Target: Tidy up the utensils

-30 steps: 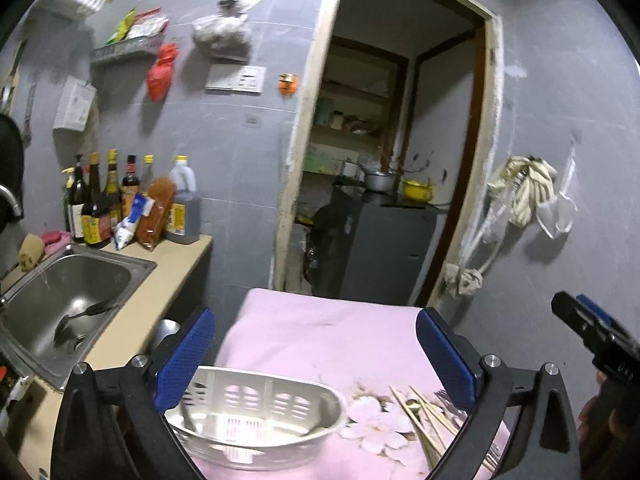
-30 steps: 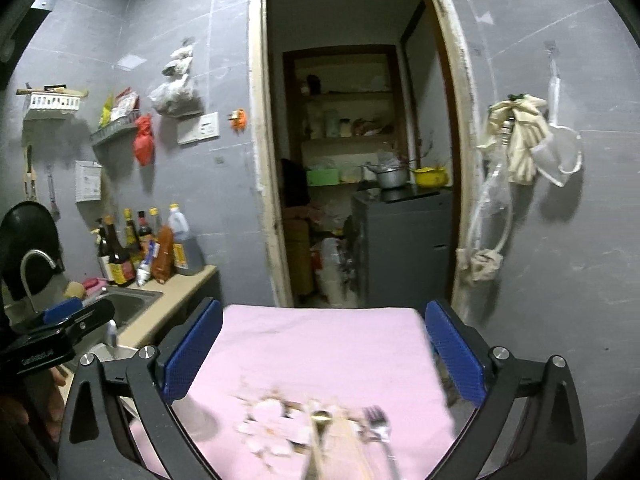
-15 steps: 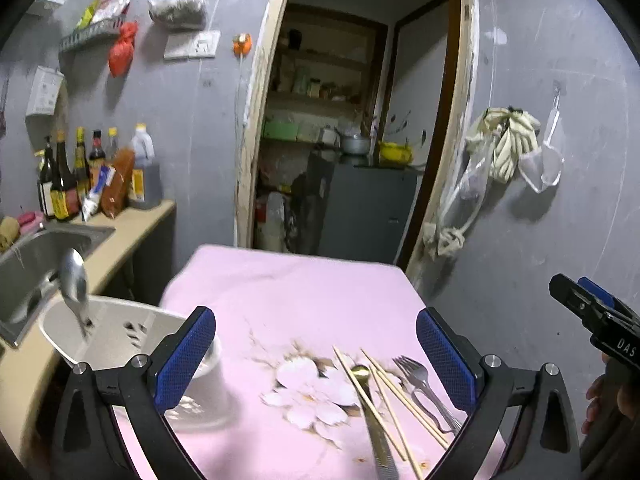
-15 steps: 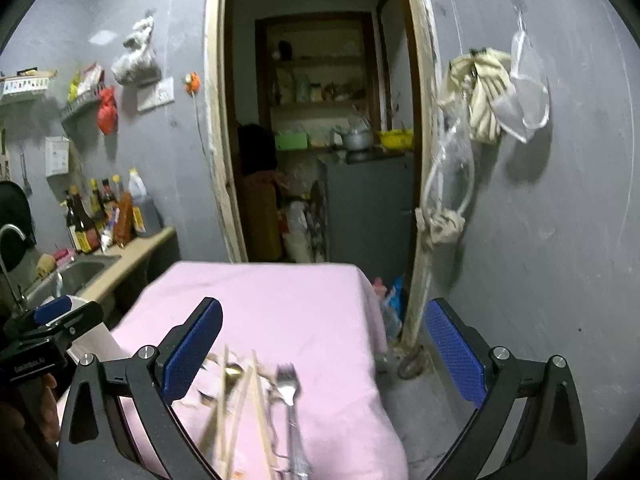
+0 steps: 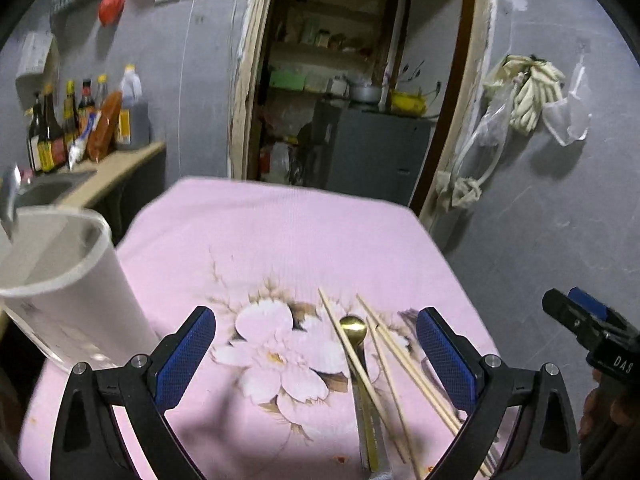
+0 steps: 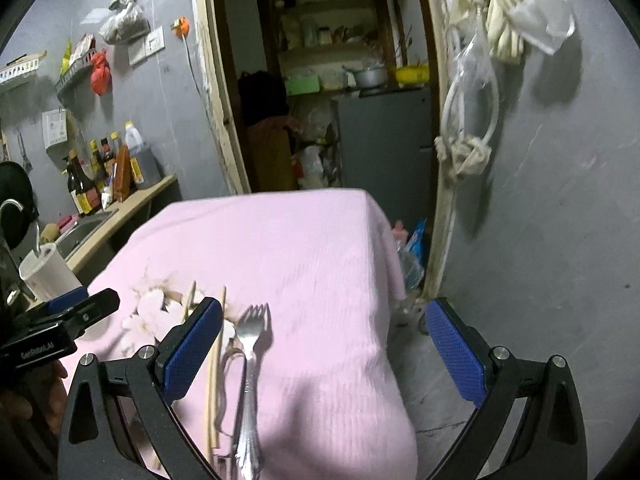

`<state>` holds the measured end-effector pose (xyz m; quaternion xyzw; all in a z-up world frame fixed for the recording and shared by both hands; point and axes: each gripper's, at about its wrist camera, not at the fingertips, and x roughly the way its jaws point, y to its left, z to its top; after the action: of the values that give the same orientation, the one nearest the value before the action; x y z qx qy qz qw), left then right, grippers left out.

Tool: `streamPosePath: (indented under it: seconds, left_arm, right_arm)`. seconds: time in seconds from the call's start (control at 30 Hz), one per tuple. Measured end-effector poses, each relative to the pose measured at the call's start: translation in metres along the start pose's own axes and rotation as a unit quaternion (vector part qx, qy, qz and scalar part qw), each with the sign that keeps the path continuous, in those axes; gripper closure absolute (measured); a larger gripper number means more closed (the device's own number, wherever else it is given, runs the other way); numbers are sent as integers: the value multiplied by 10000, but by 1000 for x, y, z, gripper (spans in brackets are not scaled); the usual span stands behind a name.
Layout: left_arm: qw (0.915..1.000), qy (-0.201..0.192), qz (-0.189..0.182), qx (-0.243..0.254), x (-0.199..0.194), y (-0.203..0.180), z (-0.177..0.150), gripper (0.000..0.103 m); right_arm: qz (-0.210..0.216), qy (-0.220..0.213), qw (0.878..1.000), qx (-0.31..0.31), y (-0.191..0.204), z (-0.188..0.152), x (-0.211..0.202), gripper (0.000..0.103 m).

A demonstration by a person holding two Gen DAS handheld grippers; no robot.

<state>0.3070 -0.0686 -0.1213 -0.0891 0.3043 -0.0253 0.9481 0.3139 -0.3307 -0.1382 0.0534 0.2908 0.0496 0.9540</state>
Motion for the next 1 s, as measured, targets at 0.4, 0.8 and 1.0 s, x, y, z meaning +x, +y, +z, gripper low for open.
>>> streamPosePath:
  seconds: [0.4, 0.8, 1.0]
  left_arm:
    - [9944, 818, -447, -493, 68, 16, -7, 15]
    - [9863, 1290, -915, -458, 104, 6, -6, 61]
    - [9835, 1428, -970, -550, 112, 12, -3, 77]
  right_arm:
    - [867, 735, 9935, 11, 9, -20, 71, 37]
    - [1794, 1400, 9737, -64, 30, -26, 113, 73]
    - [2102, 1755, 9617, -58, 40, -27, 130, 76]
